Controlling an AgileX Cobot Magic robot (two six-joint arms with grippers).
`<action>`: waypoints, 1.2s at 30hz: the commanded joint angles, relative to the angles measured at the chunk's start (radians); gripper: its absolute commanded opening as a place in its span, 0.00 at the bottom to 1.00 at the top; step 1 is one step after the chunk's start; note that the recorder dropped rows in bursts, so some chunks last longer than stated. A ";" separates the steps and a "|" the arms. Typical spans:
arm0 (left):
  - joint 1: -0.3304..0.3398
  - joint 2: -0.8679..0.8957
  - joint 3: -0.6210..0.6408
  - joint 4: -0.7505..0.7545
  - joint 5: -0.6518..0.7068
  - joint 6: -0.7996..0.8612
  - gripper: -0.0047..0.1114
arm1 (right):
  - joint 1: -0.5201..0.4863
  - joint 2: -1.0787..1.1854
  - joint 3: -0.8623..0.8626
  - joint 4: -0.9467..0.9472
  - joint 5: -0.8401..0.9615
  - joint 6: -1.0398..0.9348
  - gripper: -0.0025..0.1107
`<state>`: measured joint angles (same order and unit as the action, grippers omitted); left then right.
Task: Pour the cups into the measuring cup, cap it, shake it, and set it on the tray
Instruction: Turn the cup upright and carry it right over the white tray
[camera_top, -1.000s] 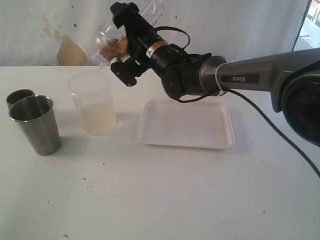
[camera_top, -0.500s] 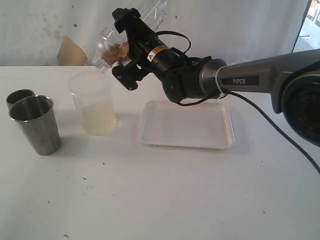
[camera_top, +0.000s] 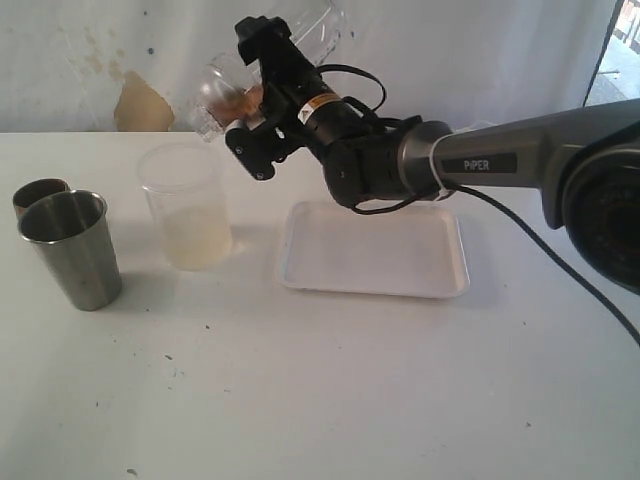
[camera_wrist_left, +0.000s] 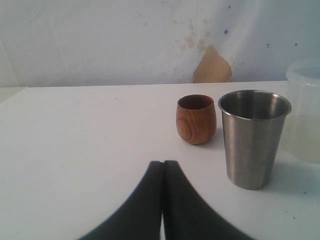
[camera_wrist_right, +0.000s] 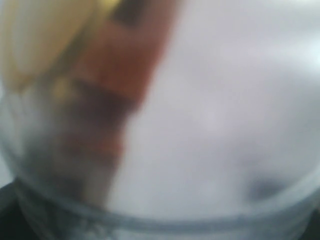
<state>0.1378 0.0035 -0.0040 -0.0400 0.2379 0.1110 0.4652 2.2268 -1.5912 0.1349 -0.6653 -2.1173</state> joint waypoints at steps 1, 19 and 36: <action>0.000 -0.004 0.004 0.004 -0.005 -0.001 0.04 | 0.003 -0.011 0.000 0.066 -0.072 -0.021 0.02; 0.000 -0.004 0.004 0.004 -0.005 -0.001 0.04 | -0.217 -0.273 -0.002 0.122 0.701 1.784 0.02; 0.000 -0.004 0.004 0.004 -0.005 -0.001 0.04 | -0.142 -0.357 0.274 -0.734 -0.107 2.686 0.02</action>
<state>0.1378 0.0035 -0.0040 -0.0400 0.2379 0.1110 0.3448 1.8701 -1.3247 -0.2899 -0.5409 0.2652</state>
